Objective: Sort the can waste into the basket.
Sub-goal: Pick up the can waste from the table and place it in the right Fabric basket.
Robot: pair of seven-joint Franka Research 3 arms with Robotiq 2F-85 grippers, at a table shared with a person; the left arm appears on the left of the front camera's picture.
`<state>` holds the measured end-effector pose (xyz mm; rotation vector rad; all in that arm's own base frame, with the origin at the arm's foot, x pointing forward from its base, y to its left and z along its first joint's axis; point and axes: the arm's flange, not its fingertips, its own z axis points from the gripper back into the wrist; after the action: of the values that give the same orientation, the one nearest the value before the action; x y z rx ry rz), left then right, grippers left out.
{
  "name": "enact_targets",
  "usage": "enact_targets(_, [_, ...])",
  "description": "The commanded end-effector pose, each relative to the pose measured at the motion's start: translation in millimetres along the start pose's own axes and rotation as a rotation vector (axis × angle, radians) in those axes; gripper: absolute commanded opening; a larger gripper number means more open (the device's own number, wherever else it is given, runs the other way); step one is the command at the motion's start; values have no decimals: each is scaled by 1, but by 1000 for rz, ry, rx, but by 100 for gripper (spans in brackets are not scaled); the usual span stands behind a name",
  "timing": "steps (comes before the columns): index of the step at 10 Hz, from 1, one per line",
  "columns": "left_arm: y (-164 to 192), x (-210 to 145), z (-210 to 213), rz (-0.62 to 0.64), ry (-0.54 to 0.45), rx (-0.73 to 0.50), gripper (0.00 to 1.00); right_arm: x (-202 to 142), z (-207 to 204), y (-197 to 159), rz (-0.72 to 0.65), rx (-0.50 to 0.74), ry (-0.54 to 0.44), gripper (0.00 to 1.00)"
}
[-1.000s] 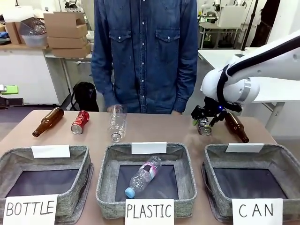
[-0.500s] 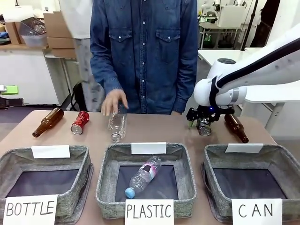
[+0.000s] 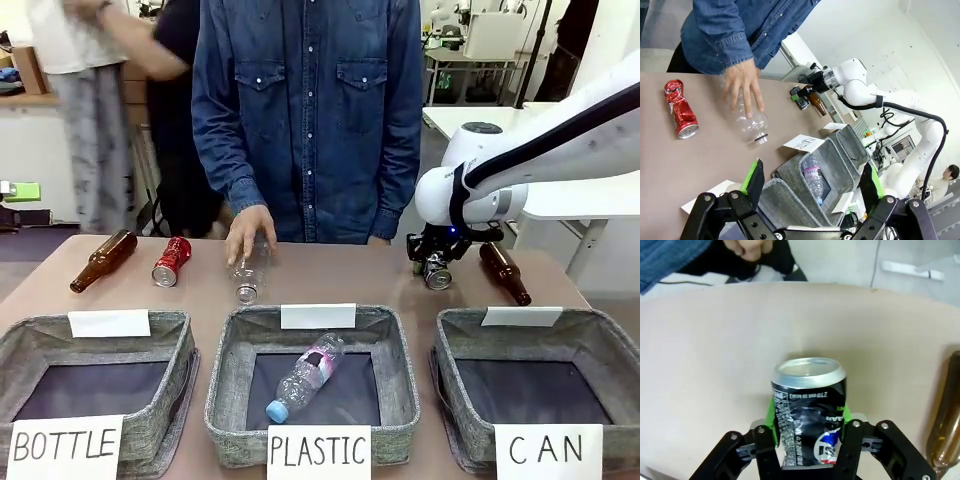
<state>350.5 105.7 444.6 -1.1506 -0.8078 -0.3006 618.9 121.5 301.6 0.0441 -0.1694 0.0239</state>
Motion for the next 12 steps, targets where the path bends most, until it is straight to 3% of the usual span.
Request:
enact_targets(1, [-1, 1, -1, -21, -20, -14, 100, -1, -3, 4, -27, -69, 35, 15])
enact_targets(3, [-1, 1, -1, -21, -20, -14, 100, -2, -4, -1, -43, -61, 49, 0])
enact_targets(5, [-1, 1, -1, -21, -20, -14, 100, -4, 4, -7, -73, 15, 21, 0])
enact_targets(7, [-1, 1, -1, -21, -20, -14, 100, -14, 29, -15, -2, 70, 10, 0])
enact_targets(9, [-1, 1, -1, -21, -20, -14, 100, -61, 121, -40, 40, 222, -6, 0])
enact_targets(11, [-1, 1, -1, -21, -20, -14, 100, -133, 195, -56, 251, 427, 63, 0])
enact_targets(12, [-1, 1, -1, -21, -20, -14, 100, -166, 213, -57, 353, 458, 67, 0])
